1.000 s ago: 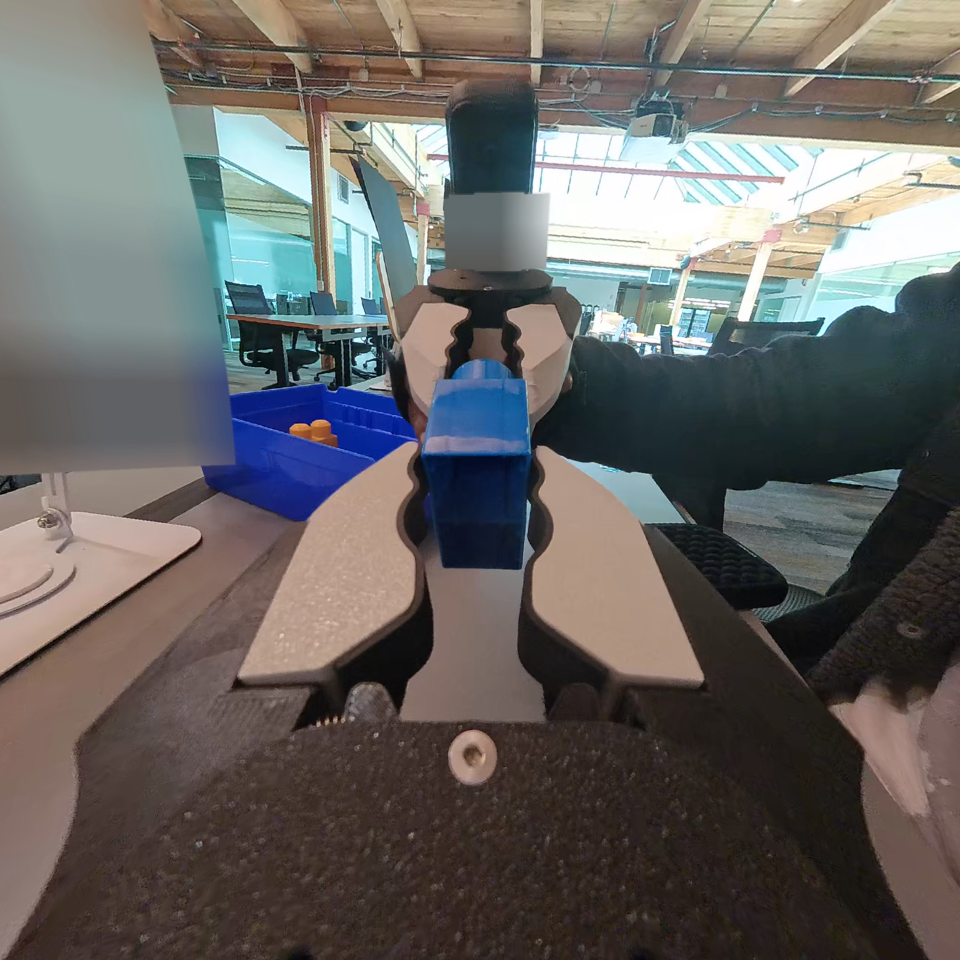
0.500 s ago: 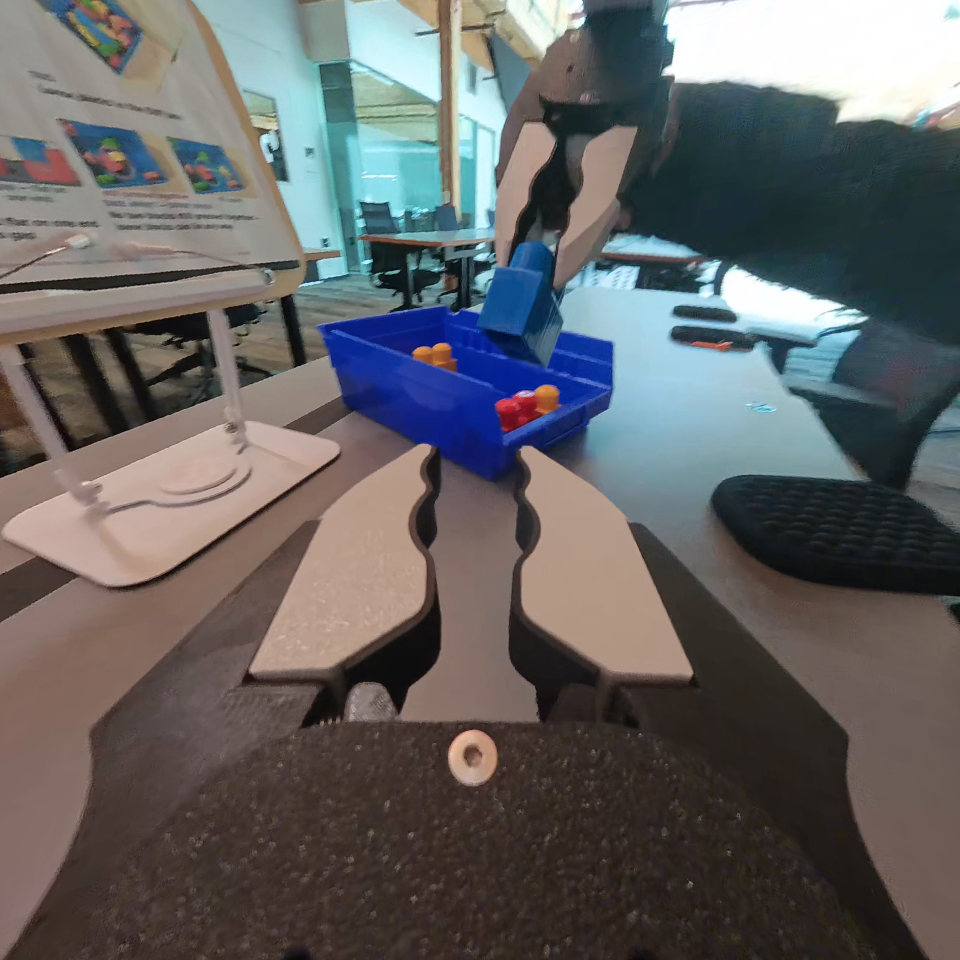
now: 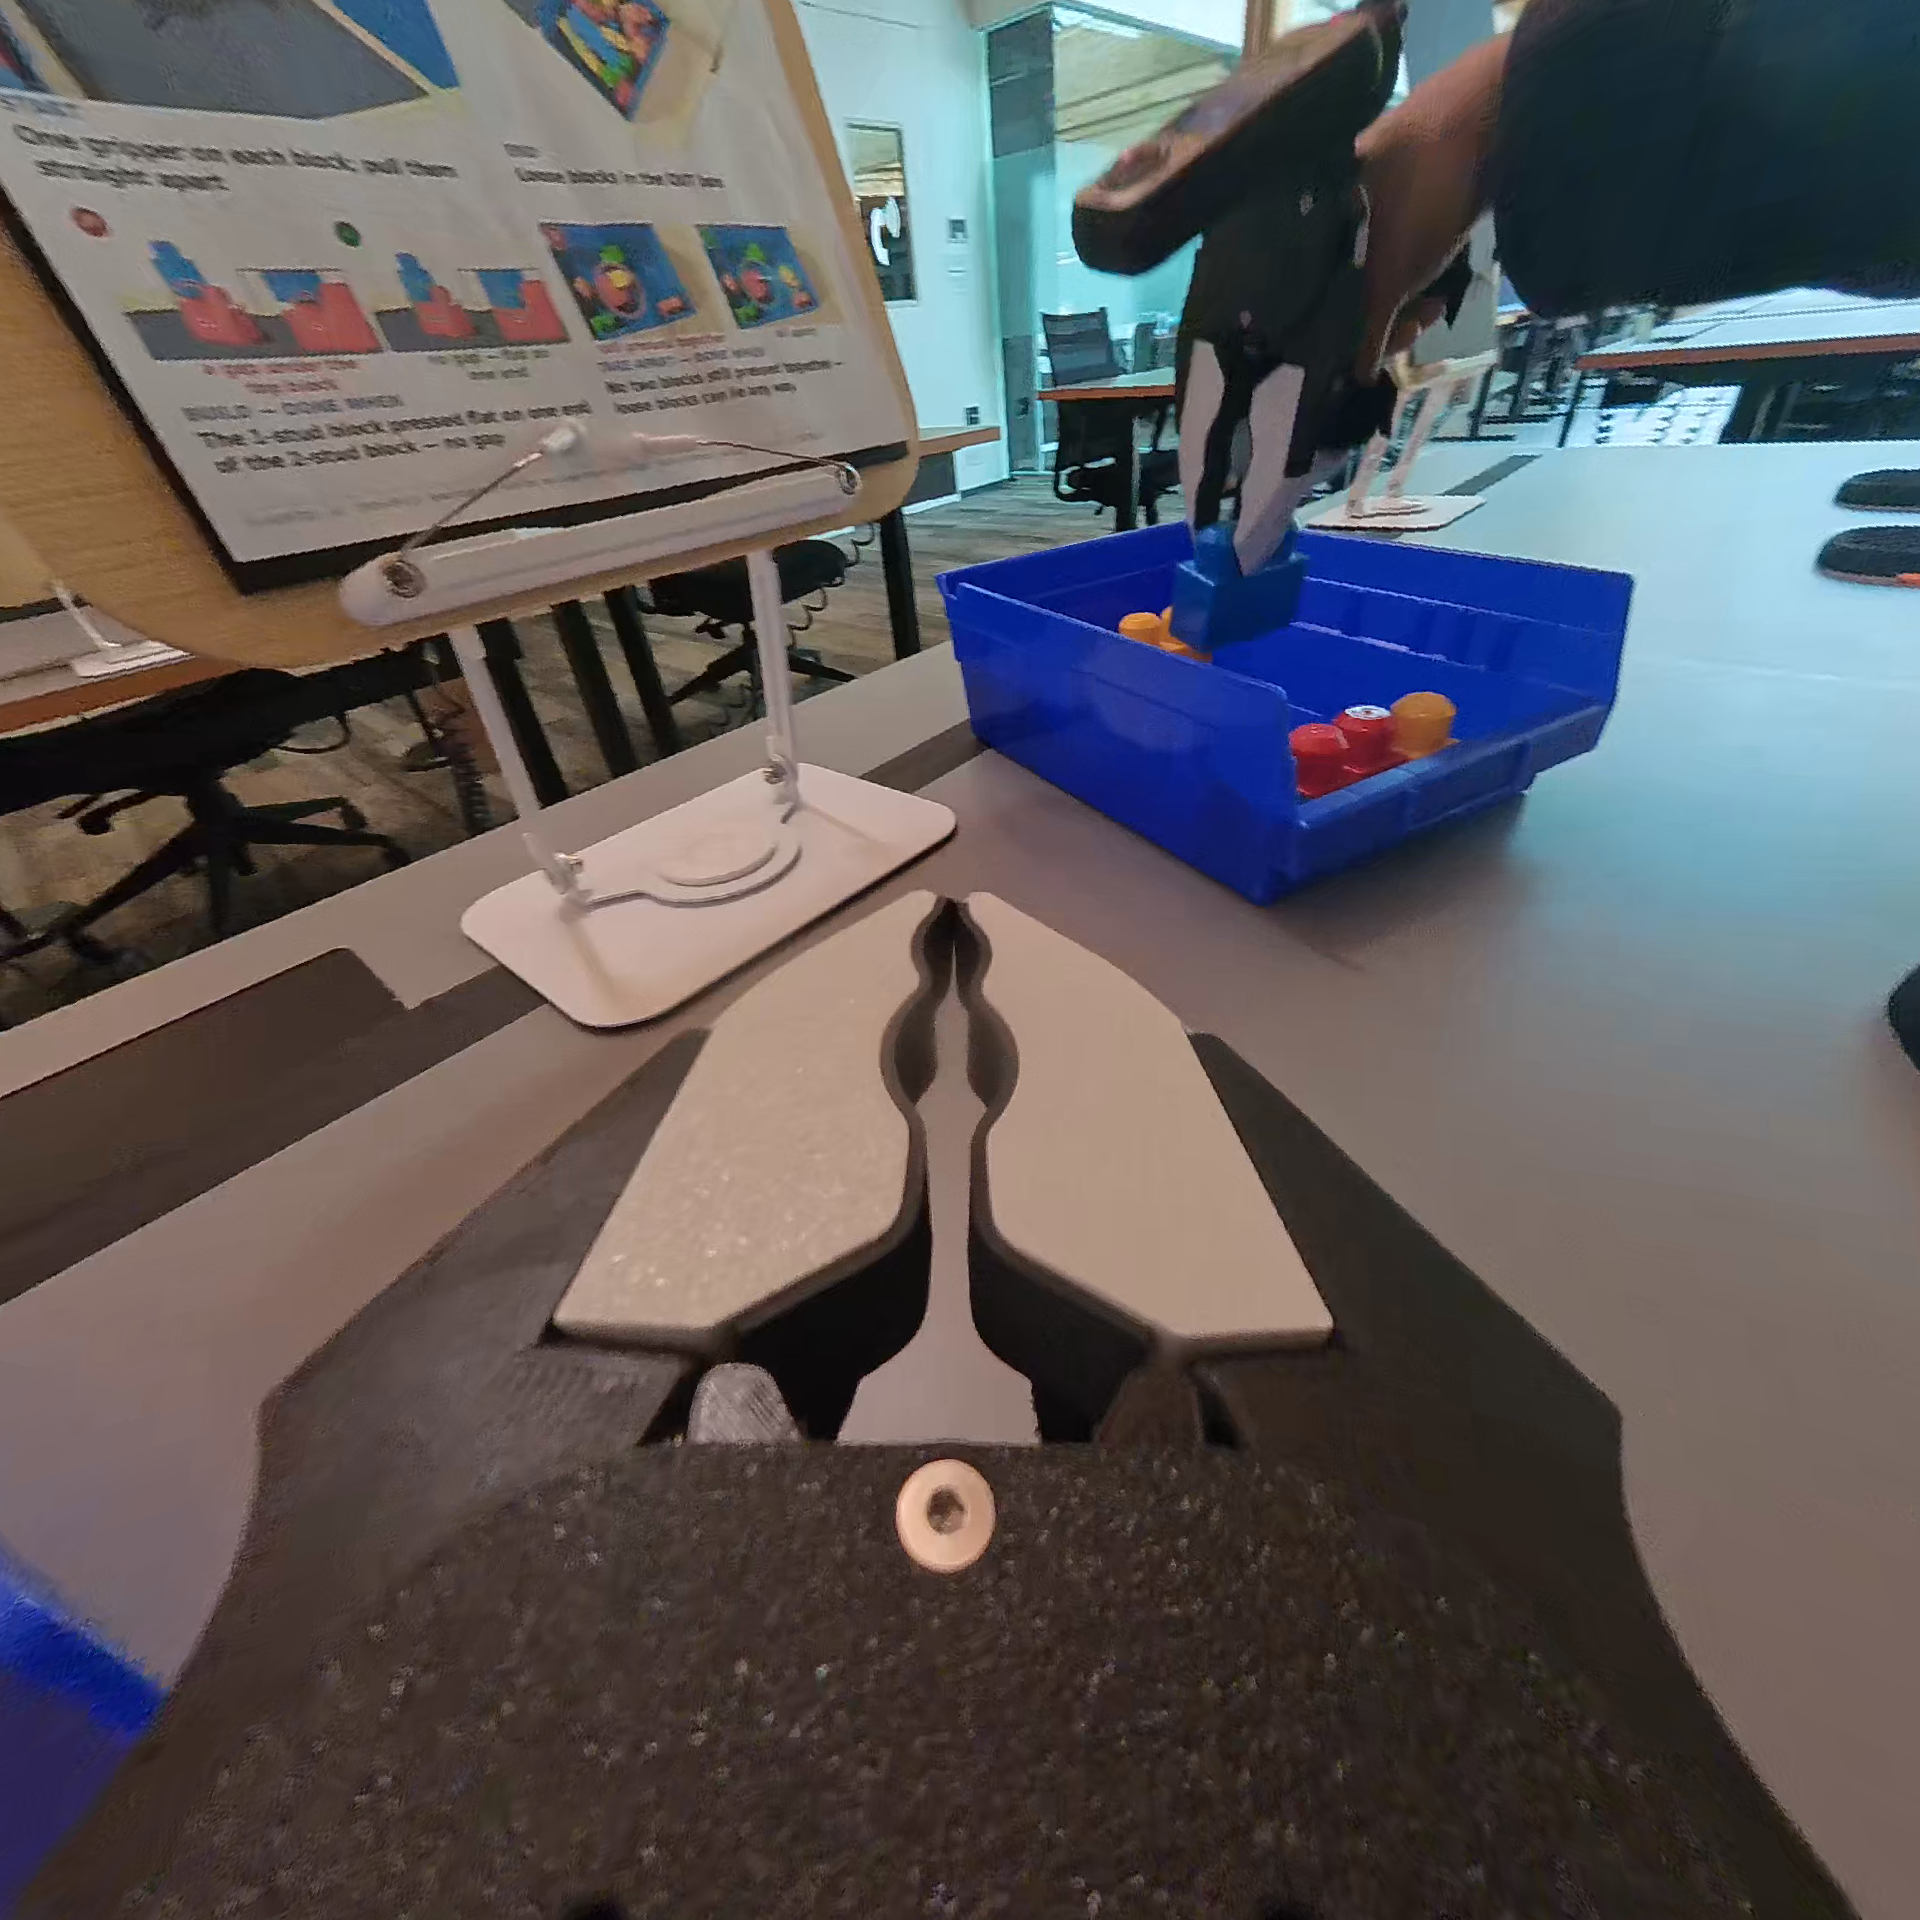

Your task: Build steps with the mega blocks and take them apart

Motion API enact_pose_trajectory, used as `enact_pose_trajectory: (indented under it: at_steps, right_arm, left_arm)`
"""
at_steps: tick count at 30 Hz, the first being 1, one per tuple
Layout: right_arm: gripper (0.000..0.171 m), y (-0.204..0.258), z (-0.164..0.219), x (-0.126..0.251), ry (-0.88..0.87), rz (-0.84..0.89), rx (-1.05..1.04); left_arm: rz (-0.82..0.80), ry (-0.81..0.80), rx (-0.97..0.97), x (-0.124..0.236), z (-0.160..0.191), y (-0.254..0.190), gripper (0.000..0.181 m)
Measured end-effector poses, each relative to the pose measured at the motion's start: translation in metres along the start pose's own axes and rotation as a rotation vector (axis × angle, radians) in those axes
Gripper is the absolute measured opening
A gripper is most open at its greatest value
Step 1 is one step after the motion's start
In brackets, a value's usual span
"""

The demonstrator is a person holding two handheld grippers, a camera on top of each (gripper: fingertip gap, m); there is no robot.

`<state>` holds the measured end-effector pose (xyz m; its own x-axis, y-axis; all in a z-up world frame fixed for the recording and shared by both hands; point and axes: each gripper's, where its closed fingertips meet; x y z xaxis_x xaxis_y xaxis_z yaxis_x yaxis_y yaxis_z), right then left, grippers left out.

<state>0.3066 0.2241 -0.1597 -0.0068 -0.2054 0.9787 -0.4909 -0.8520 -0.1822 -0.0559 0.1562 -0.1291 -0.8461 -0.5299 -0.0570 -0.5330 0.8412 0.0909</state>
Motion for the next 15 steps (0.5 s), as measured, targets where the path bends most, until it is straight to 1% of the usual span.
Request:
enact_pose_trajectory:
  at_steps: [4,8,15]
  right_arm:
    - [0.029,-0.017,0.011,-0.022,0.013,-0.008,-0.015]
    - [0.029,-0.028,0.017,-0.039,0.007,-0.018,-0.039]
    - [0.029,-0.037,0.027,-0.062,0.014,-0.028,-0.063]
  left_arm:
    - [-0.039,-0.012,-0.015,0.0,0.0,0.006,0.0]
    - [-0.039,0.0,-0.023,-0.002,0.004,0.005,0.0]
    - [-0.031,0.014,-0.017,-0.005,0.009,0.005,0.0]
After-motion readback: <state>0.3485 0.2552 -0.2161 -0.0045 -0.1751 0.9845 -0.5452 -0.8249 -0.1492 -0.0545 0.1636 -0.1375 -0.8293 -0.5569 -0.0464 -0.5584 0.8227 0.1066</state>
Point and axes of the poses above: each gripper's, where its closed fingertips meet, x back along the fingers, z out of its underside, y = z × x across the jaws, and after that the axes turned 7 degrees about -y, right-handed
